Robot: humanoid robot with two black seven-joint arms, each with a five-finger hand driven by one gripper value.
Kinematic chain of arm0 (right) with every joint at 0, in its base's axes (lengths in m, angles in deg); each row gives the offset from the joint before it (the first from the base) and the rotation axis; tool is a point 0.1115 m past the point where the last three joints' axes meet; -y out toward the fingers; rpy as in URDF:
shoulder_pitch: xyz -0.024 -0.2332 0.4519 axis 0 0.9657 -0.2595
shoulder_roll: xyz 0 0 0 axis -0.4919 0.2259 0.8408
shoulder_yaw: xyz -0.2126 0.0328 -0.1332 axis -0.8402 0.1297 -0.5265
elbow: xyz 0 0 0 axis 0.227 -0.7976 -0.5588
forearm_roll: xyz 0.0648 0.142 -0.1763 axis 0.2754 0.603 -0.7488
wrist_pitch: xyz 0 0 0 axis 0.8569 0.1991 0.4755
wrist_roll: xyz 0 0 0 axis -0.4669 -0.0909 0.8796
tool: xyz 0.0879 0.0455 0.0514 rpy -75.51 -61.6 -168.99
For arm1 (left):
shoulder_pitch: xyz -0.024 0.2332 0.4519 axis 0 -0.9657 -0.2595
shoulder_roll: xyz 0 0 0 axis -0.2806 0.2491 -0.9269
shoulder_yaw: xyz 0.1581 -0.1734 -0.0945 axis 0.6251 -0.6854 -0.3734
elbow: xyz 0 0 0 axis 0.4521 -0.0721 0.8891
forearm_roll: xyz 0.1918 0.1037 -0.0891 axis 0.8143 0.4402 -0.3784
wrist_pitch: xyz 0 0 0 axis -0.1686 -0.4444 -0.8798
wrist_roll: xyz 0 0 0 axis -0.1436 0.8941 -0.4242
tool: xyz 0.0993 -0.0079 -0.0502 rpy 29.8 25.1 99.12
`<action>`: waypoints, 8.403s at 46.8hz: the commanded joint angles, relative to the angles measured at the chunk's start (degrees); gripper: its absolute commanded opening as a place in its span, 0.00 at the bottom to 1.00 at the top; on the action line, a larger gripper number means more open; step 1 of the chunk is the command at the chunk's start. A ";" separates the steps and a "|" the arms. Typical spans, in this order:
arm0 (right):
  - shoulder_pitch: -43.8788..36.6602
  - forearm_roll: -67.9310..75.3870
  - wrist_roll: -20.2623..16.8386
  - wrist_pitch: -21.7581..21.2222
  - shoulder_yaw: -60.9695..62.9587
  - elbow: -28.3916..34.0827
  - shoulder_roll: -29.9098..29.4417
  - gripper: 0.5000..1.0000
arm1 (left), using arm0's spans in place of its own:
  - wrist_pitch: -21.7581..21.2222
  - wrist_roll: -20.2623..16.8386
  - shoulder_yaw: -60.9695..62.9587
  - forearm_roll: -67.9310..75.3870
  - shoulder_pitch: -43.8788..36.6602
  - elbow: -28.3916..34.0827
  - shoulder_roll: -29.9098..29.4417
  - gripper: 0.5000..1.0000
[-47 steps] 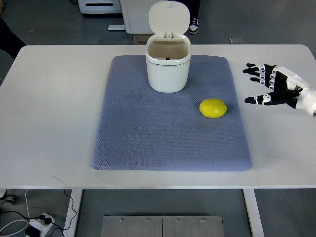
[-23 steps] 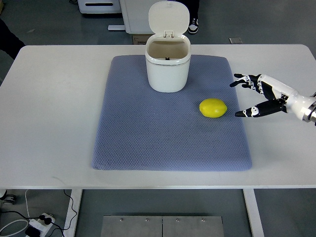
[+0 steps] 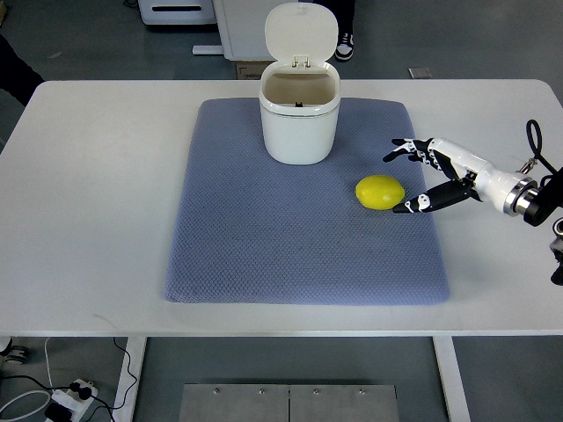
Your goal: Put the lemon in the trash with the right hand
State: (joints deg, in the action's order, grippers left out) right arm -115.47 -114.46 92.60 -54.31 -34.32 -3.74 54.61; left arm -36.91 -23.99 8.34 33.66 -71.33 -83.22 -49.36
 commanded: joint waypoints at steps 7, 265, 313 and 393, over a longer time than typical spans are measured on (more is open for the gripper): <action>-0.08 0.05 -1.04 0.04 -0.17 -2.17 -2.42 0.99 | 0.00 -0.01 0.00 -0.01 0.00 0.00 0.00 1.00; -34.27 36.52 -15.36 2.06 -25.57 -28.10 -32.83 0.18 | 0.00 -0.01 0.00 -0.01 0.00 0.00 0.00 1.00; -34.27 36.17 -15.01 2.94 -25.57 -28.80 -32.40 0.86 | 0.00 -0.01 0.00 -0.01 0.00 0.00 0.00 1.00; -4.22 41.26 1.60 1.97 11.60 -0.41 6.72 1.00 | 0.00 -0.01 0.00 -0.01 0.00 0.00 0.00 1.00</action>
State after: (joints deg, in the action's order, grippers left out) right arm -121.69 -76.01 94.41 -52.06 -25.15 -2.86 61.58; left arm -36.91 -24.04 8.34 33.66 -71.33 -83.22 -49.36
